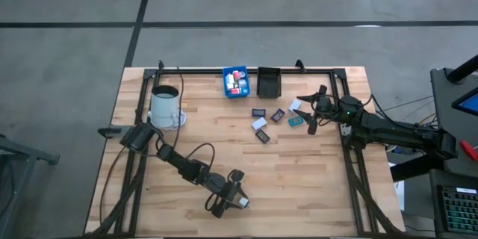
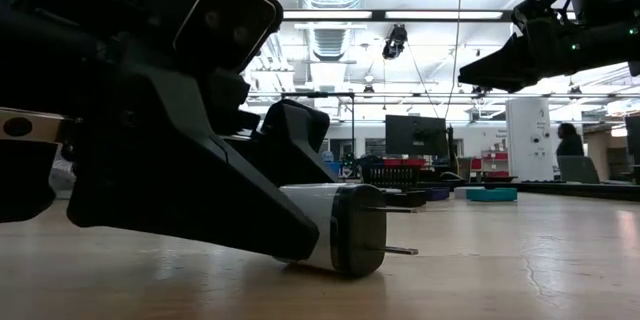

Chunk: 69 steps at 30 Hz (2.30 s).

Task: Pick & Place Office items
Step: Put the small white adapter into the blue basket

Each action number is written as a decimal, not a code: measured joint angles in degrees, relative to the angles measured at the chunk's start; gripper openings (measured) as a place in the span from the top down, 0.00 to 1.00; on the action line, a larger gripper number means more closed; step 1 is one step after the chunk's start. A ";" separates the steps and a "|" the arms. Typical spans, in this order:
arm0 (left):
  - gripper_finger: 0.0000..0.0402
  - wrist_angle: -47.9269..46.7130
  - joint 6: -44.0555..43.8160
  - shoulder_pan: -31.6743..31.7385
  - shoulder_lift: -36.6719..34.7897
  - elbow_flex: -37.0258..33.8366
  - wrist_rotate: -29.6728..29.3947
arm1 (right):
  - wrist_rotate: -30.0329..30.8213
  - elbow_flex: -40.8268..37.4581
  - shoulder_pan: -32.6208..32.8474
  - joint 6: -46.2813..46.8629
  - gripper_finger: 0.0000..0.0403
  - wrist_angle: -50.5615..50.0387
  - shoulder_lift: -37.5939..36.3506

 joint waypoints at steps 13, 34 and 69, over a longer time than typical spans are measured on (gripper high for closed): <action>0.67 -0.08 0.02 0.00 0.00 0.13 -0.20 | 0.01 0.00 0.01 0.00 0.36 0.00 0.00; 0.62 -0.08 0.02 0.04 0.00 0.15 -0.25 | 0.00 0.01 -0.01 0.00 0.36 0.00 0.00; 0.64 -10.38 -6.17 3.60 -15.15 -0.05 -17.40 | 0.01 0.00 0.01 0.00 0.36 0.00 -0.02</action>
